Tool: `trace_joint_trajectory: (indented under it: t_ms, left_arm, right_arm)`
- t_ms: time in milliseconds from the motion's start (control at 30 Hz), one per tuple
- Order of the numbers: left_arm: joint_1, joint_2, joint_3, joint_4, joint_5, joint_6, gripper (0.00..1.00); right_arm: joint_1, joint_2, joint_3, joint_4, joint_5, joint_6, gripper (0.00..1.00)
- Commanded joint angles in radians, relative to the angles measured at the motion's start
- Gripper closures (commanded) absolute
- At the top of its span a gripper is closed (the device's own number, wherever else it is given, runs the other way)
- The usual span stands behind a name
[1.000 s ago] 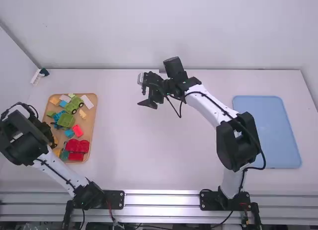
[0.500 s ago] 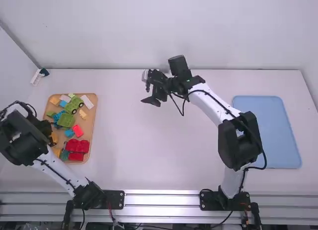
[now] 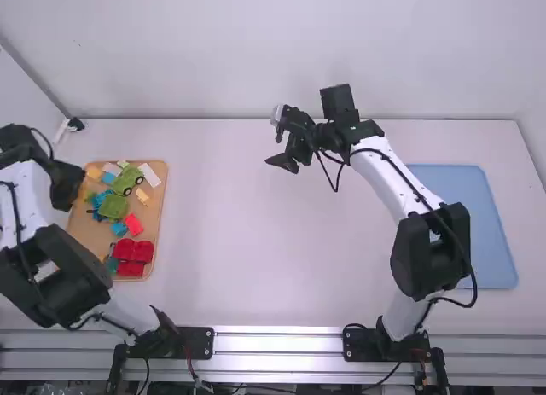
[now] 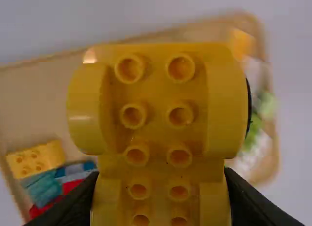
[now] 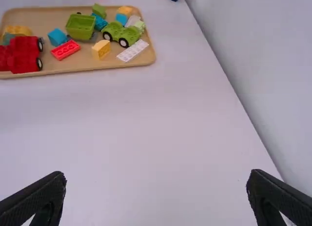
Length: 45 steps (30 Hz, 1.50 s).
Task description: Assemble lego blocks to make yellow taxi
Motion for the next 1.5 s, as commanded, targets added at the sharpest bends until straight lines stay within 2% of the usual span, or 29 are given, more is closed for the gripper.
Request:
trace_joint_trajectory:
  t_ms: [0,167,200,333,433,533,567,700,867,900,933,1033,1100,1233,1300,1333,1467]
  left_arm:
    - [-0.129,-0.043,-0.041,-0.006,0.148,0.384,0.8]
    - [-0.354,-0.047,-0.043,-0.008,0.165,0.609,0.77]
    - [-0.435,-0.043,-0.047,0.003,0.17,0.677,0.74]
    - [-0.6,-0.037,-0.076,0.076,0.169,0.885,0.66]
    - [-0.694,-0.037,-0.105,0.11,0.171,1.015,0.71]
    - [-0.787,-0.037,-0.137,0.116,0.169,1.117,0.81]
    - [-0.838,-0.036,-0.159,0.126,0.17,1.152,0.86]
    - [-0.938,-0.022,-0.22,0.178,0.169,1.245,0.81]
    - [-1.051,0.048,-0.261,0.209,0.169,1.425,0.69]
    - [-1.058,0.056,-0.261,0.209,0.169,1.438,0.69]
    - [-1.085,0.087,-0.261,0.209,0.165,1.488,0.64]
    - [-1.132,0.149,-0.261,0.209,0.154,1.606,0.58]
    - [-1.171,0.201,-0.261,0.22,0.155,1.695,0.57]
    - [-1.202,0.253,-0.261,0.243,0.132,1.711,0.56]
    - [-1.207,0.275,-0.261,0.246,0.128,1.711,0.52]
    - [-1.207,0.285,-0.261,0.246,0.139,1.703,0.46]
    - [-1.207,0.304,-0.262,0.269,0.15,1.665,0.42]
  right_arm:
    - [-0.024,-0.055,0.036,-0.024,-0.008,0.004,0.01]
    - [-0.074,-0.094,0.036,-0.101,-0.003,0.005,0.01]
    - [-0.103,-0.109,0.036,-0.125,0.014,0.035,0.01]
    - [-0.182,-0.145,0.024,-0.149,0.092,0.193,0.01]
    - [-0.236,-0.172,-0.016,-0.154,0.097,0.231,0.02]
    - [-0.273,-0.204,-0.08,-0.153,0.098,0.245,0.01]
    - [-0.29,-0.233,-0.134,-0.149,0.1,0.238,0.02]
    - [-0.327,-0.322,-0.281,-0.085,0.1,0.241,0.01]
    - [-0.381,-0.503,-0.481,0.059,0.098,0.314,0.02]
    - [-0.384,-0.515,-0.494,0.072,0.099,0.32,0.01]
    - [-0.392,-0.557,-0.545,0.124,0.099,0.347,0.01]
    - [-0.395,-0.624,-0.636,0.227,0.1,0.399,0.01]
    - [-0.393,-0.668,-0.707,0.317,0.1,0.446,0.01]
    - [-0.393,-0.682,-0.761,0.402,0.1,0.494,0.01]
    - [-0.396,-0.678,-0.768,0.414,0.099,0.498,0.01]
    - [-0.397,-0.673,-0.768,0.414,0.099,0.498,0.01]
    - [-0.394,-0.651,-0.767,0.432,0.099,0.498,0.01]
